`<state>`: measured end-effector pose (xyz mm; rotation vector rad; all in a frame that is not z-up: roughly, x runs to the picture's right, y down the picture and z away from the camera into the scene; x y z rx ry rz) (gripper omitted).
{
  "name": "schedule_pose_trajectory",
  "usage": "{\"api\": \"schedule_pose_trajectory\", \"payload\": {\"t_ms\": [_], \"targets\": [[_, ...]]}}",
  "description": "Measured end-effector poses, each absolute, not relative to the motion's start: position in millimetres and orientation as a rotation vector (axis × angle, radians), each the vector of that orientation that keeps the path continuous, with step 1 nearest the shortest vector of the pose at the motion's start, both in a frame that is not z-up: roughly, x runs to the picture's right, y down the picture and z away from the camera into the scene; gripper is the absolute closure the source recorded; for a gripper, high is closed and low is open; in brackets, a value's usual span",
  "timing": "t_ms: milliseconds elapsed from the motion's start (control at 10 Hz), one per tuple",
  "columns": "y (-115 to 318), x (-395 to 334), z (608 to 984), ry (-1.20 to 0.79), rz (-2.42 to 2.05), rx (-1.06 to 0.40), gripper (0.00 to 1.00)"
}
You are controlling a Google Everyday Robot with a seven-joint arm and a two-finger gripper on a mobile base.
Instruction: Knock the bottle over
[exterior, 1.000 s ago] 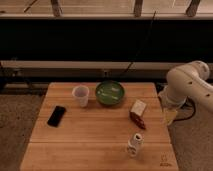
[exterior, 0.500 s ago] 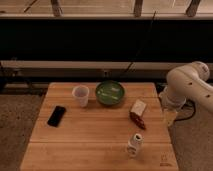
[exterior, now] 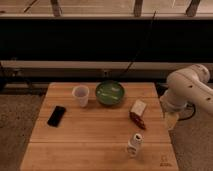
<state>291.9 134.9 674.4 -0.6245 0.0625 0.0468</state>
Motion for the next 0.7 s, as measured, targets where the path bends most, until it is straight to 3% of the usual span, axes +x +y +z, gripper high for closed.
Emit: {"api": "schedule_pose_trajectory", "payload": {"t_ms": [300,400,700], "targets": [[141.9,294.6,671.2,0.069,0.046,-0.639,0.20],[144.4,293.4,671.2,0.071,0.042,-0.648,0.24],[154.9,292.4,671.0,0.081,0.037,-0.671,0.50]]}}
